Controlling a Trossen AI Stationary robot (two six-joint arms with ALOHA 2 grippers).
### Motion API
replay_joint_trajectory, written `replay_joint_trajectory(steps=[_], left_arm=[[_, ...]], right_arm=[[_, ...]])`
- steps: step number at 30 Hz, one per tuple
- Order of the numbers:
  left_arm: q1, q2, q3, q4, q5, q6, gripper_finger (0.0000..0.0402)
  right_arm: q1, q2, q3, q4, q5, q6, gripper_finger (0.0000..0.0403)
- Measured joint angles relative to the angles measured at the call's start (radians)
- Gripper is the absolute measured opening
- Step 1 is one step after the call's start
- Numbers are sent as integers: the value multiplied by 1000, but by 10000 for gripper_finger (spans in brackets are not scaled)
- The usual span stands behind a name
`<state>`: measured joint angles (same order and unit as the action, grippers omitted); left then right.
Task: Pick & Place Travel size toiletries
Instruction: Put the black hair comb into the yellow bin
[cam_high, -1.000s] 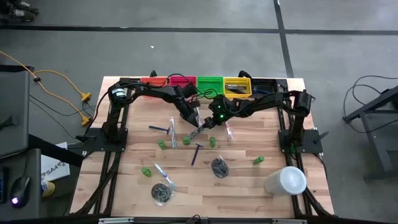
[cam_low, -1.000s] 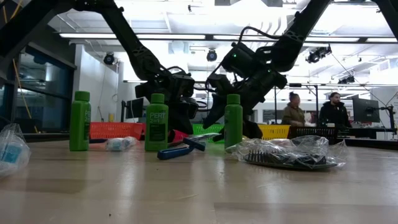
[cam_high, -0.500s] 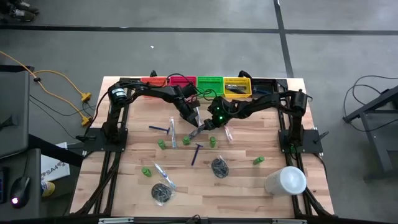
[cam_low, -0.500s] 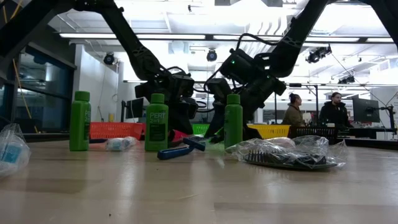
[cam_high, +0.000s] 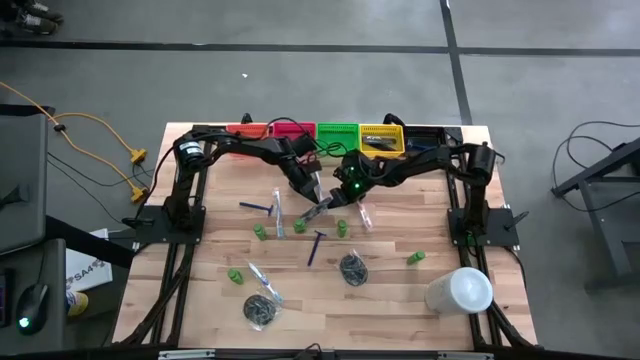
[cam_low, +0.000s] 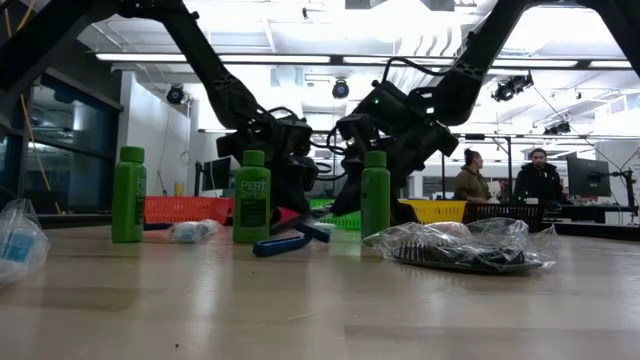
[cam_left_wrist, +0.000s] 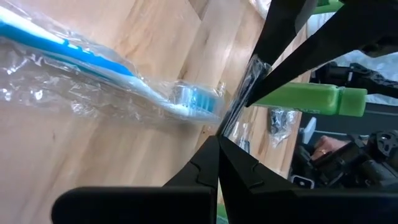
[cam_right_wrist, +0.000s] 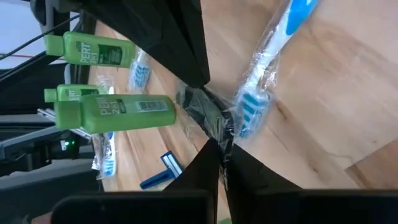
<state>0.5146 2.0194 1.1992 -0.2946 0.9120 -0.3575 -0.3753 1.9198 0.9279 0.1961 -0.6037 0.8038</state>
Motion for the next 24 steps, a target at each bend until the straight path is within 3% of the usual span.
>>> replay_joint_trajectory(steps=[14,20,24], left_arm=[[104,-118,0,-15,-4,-14,6],[137,-194,0,-22,-55,-14,6],[149,-228,0,-32,-59,-14,6]], right_arm=[[-84,-135,-2,-114,6,-79,3],[-158,-253,-2,-125,7,-93,3],[-222,-363,-1,-176,64,-110,3]])
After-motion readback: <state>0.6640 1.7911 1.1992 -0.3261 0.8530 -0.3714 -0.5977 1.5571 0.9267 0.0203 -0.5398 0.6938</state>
